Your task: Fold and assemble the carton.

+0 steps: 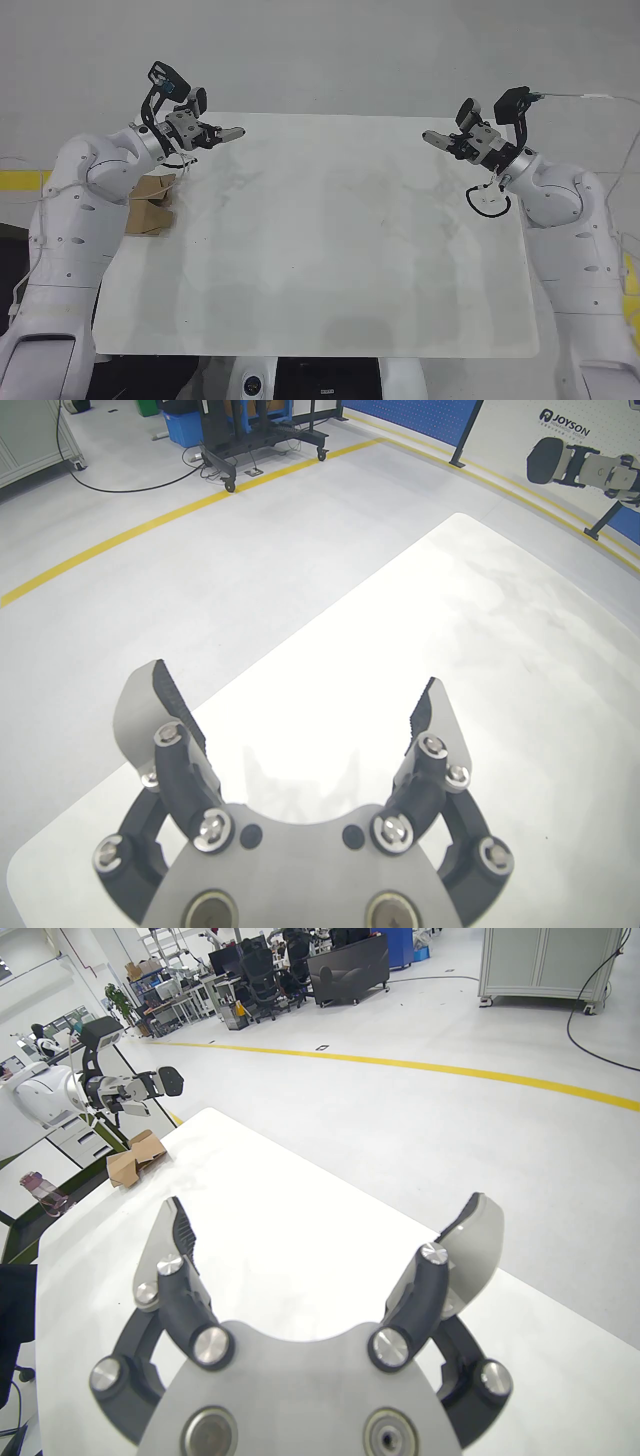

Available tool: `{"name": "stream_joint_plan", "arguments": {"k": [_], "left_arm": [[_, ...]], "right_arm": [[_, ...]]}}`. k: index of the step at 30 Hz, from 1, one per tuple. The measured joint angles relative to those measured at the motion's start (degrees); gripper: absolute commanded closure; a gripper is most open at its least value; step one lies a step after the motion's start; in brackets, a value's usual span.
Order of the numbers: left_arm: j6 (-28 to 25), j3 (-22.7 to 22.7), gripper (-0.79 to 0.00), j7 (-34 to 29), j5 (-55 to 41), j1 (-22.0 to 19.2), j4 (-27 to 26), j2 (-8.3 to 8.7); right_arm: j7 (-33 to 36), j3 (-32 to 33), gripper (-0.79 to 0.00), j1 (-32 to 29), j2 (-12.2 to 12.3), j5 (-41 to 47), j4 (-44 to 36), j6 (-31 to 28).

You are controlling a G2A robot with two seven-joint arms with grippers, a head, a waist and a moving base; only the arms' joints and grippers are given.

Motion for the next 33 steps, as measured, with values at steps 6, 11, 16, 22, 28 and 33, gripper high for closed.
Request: {"name": "stream_joint_plan", "arguments": {"k": [6, 11, 16, 22, 28, 33], "left_arm": [[0.0, 0.0, -0.784, 0.0, 0.0, 0.0, 0.0, 0.00], [0.0, 0.0, -0.785, 0.0, 0.0, 0.0, 0.0, 0.00], [0.0, 0.0, -0.785, 0.0, 0.0, 0.0, 0.0, 0.00], [2.5, -1.0, -0.785, -1.1, -4.5, 0.9, 0.3, 0.06], [3.2, -4.0, -0.785, -8.2, -15.5, -0.1, 5.4, 0.63], [4.3, -6.0, -0.785, -21.8, -30.0, -3.4, 11.7, 1.32]], "right_arm": [[0.0, 0.0, -0.784, 0.0, 0.0, 0.0, 0.0, 0.0], [0.0, 0.0, -0.785, 0.0, 0.0, 0.0, 0.0, 0.0], [0.0, 0.0, -0.785, 0.0, 0.0, 0.0, 0.0, 0.0], [0.0, 0.0, -0.785, 0.0, 0.0, 0.0, 0.0, 0.0], [0.0, 0.0, -0.785, 0.0, 0.0, 0.0, 0.0, 0.0], [0.0, 0.0, -0.785, 0.0, 0.0, 0.0, 0.0, 0.0]]}}
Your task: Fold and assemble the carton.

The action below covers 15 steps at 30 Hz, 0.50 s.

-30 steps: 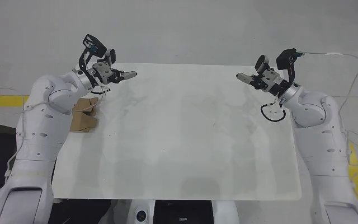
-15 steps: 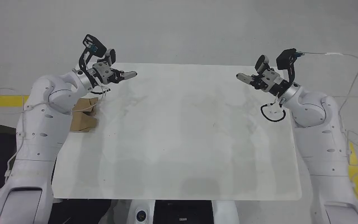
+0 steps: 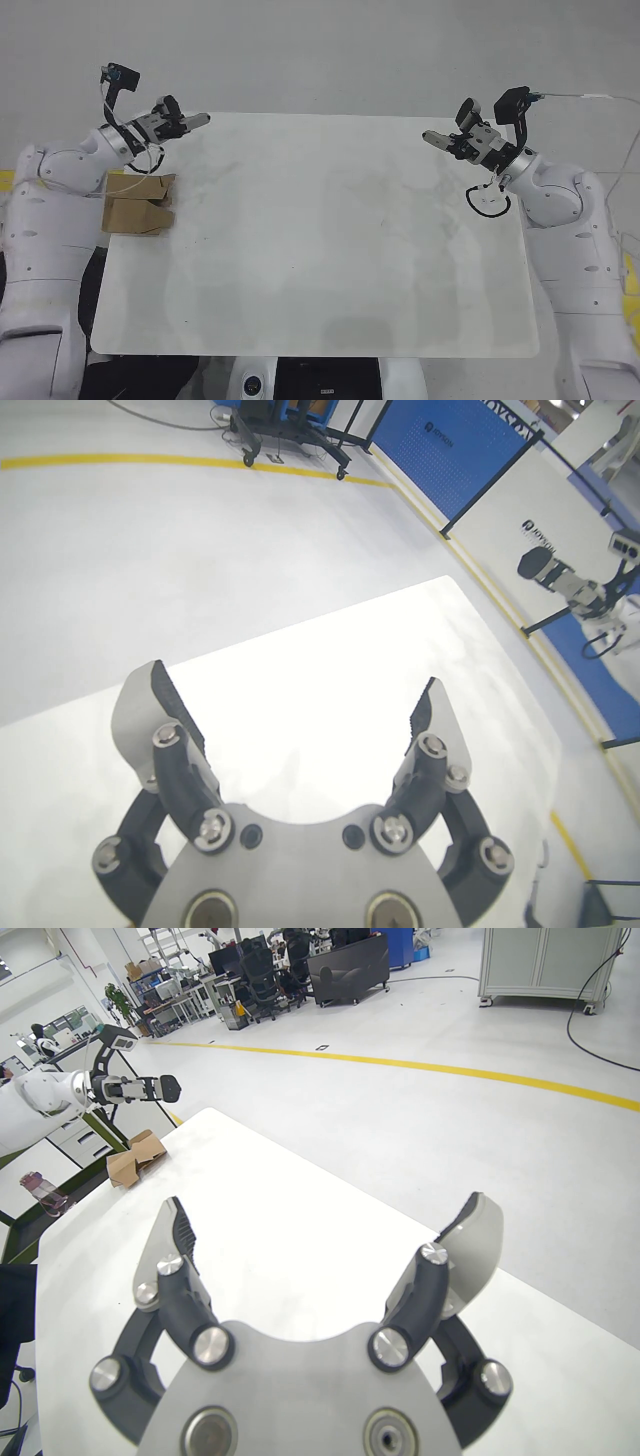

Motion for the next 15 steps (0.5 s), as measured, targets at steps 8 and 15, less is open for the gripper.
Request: {"name": "stream_joint_plan", "arguments": {"k": [8, 15], "left_arm": [[0.9, -3.1, -0.785, -12.7, -14.6, -4.5, 8.9, 1.25], [0.7, -7.6, -0.785, -16.6, -18.4, -6.9, 15.7, 3.26]], "right_arm": [[0.0, 0.0, -0.785, 0.0, 0.0, 0.0, 0.0, 0.0], [0.0, 0.0, -0.785, 0.0, 0.0, 0.0, 0.0, 0.0]]}}
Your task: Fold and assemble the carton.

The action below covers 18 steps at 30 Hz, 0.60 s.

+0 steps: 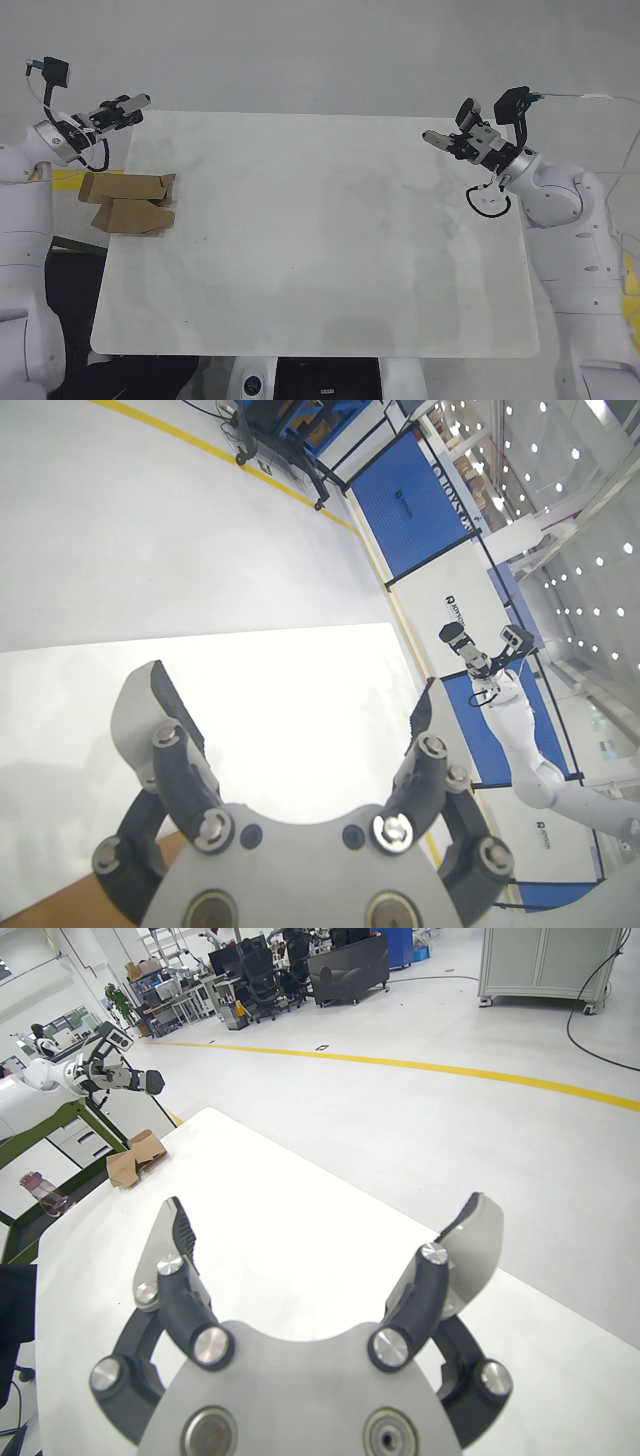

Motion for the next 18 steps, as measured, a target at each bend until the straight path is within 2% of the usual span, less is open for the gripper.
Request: {"name": "stream_joint_plan", "arguments": {"k": [5, 12, 18], "left_arm": [[-0.2, -2.9, -0.785, -2.1, -0.3, -1.7, 3.9, 1.75], [-1.6, -4.2, -0.785, -2.5, 4.6, -2.4, 6.6, 3.83], [-2.9, -4.1, -0.785, 1.8, 11.6, -2.1, 10.0, 5.30]], "right_arm": [[0.0, 0.0, -0.785, 0.0, 0.0, 0.0, 0.0, 0.0], [0.0, 0.0, -0.785, 0.0, 0.0, 0.0, 0.0, 0.0], [0.0, 0.0, -0.785, 0.0, 0.0, 0.0, 0.0, 0.0]]}}
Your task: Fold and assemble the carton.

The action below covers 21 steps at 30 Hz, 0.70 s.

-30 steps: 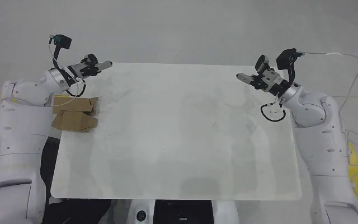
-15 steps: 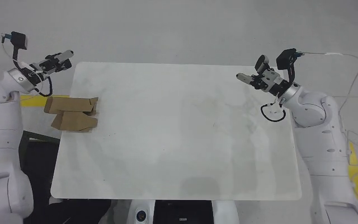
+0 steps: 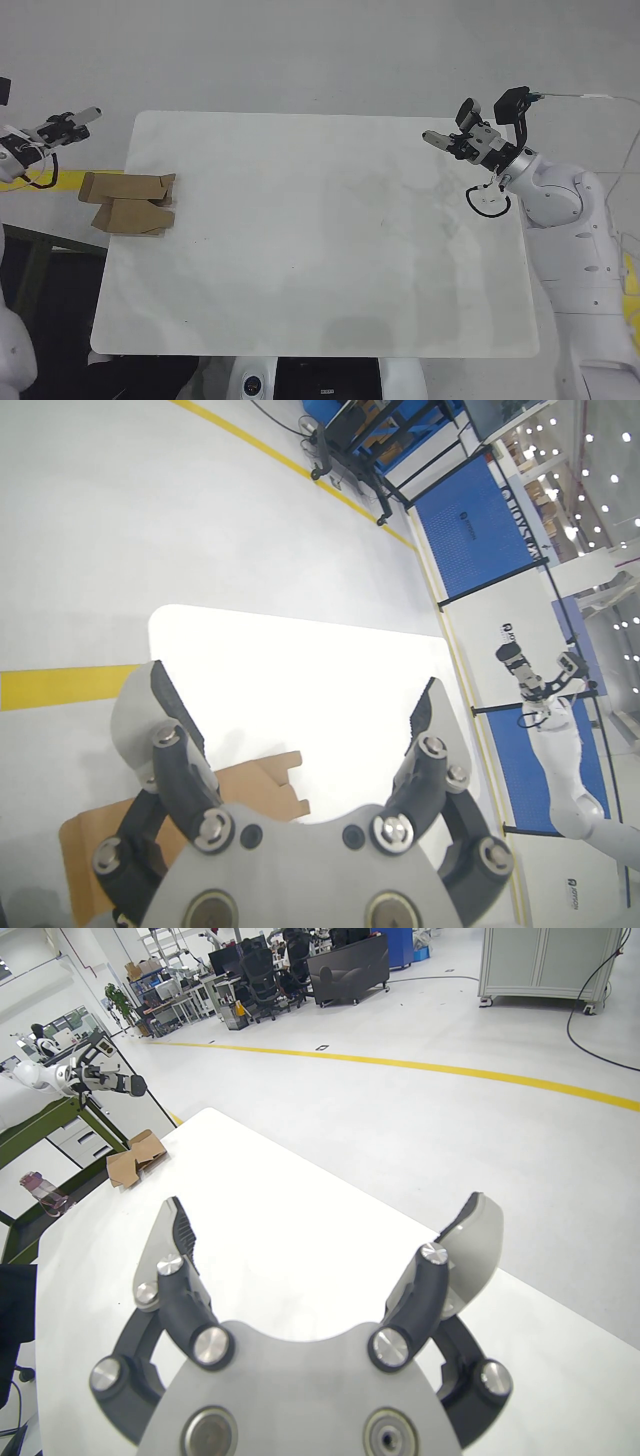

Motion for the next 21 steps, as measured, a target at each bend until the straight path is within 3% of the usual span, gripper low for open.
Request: {"name": "stream_joint_plan", "arguments": {"k": [13, 21], "left_arm": [[2.6, 4.1, -0.785, 9.9, 18.0, -1.3, 9.0, 2.31], [5.0, 7.7, -0.785, 13.4, 25.2, -2.3, 12.8, 2.26]], "right_arm": [[0.0, 0.0, -0.785, 0.0, 0.0, 0.0, 0.0, 0.0], [0.0, 0.0, -0.785, 0.0, 0.0, 0.0, 0.0, 0.0]]}}
